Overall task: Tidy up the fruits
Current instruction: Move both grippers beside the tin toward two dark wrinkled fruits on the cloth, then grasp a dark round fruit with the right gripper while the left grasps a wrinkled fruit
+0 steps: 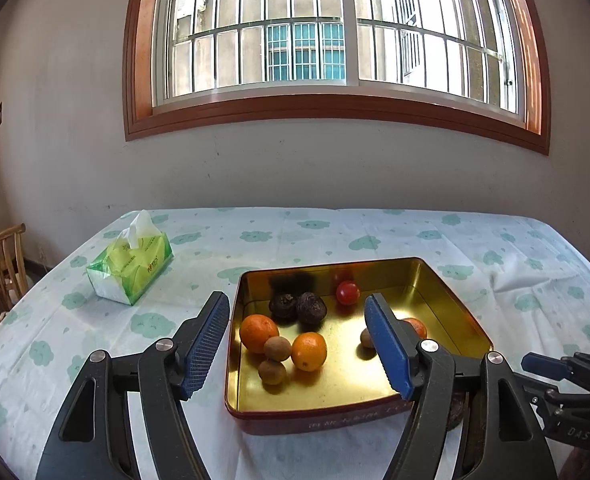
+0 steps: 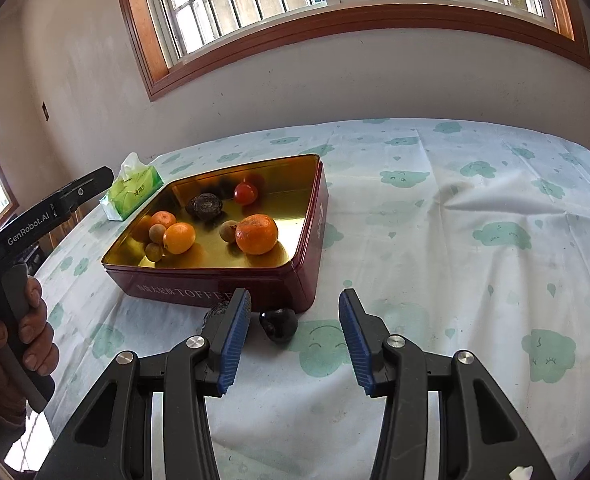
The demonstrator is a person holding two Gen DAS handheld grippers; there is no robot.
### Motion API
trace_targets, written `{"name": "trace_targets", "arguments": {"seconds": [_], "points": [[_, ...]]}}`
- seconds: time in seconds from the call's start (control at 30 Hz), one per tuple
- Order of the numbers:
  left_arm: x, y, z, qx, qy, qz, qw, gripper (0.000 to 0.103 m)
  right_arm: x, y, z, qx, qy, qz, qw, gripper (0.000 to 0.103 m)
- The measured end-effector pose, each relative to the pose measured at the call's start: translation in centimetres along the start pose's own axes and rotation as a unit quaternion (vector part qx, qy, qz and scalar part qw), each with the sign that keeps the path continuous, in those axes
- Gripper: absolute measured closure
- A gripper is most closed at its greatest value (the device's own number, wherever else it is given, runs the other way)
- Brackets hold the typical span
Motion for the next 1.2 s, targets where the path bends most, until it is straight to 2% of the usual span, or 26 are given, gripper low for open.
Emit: {"name": "trace_targets", "arguments": {"seconds": [0.1, 0.2, 0.37, 0.43, 0.57, 0.63, 0.7, 0.8, 0.87, 1.07, 1.2], "points": [[-0.7, 0.6, -1.2, 0.011, -0.01, -0.007, 0.9999, 0.032, 0.1, -0.3, -0.6, 0.01, 0.001, 0.012, 1.0, 0.059], [-1.4, 0.7, -2.9, 0.042, -0.009, -0.033, 0.9985, 0.032, 0.4, -0.9, -0.9, 0.023, 0.0, 0.03, 0.999, 0.059], [-1.4, 0.1, -5.8, 0.092, 0.012, -0.052, 0.9944, 0.032, 0.8, -1.9, -1.1, 0.041, 0.009, 0.034, 0.999, 0.059], [-1.4, 0.0, -6.5, 0.1, 0.015, -0.057, 0.9933, 0.032, 0.6, -2.5, -1.2, 0.05, 0.012, 0.027, 0.998, 0.059], [-2.2, 0.4, -7.3, 0.104, 0.007, -0.078, 0.9915, 0.033, 0.2, -4.0, -1.3, 0.076, 0.007, 0.024, 0.997, 0.068], [-3.2, 0.6, -7.7, 0.11, -0.003, -0.096, 0.9892, 0.033, 0.1, -4.9, -1.4, 0.098, 0.004, 0.028, 0.995, 0.07], [-4.4, 0.7, -8.0, 0.12, -0.01, -0.119, 0.9856, 0.033, 0.0, -5.2, -1.2, 0.101, 0.007, 0.024, 0.995, 0.071], [-6.1, 0.8, -8.3, 0.133, -0.011, -0.143, 0.9806, 0.033, -0.1, -5.1, -1.2, 0.099, 0.002, 0.032, 0.995, 0.08], [-7.0, 0.7, -8.3, 0.138, -0.015, -0.148, 0.9791, 0.033, -0.7, -4.0, -1.3, 0.082, -0.002, 0.019, 0.996, 0.08], [-9.9, -0.2, -8.5, 0.16, -0.014, -0.168, 0.9725, 0.033, -5.7, 0.1, -1.6, 0.028, -0.072, -0.032, 0.996, 0.08], [-11.1, -1.2, -9.1, 0.181, -0.004, -0.155, 0.9713, 0.035, -6.4, 0.1, -1.6, 0.026, -0.088, -0.028, 0.995, 0.08]]}}
Point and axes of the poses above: each gripper's, at about its wrist camera, not at the fingertips, and y roughly against the way its jaws point, x to its left, z to its top, the point moved 8 cm from there along -y, roughly the way its jaws point, and after that the axes turned 9 degrees about z, right-handed, at the moved point
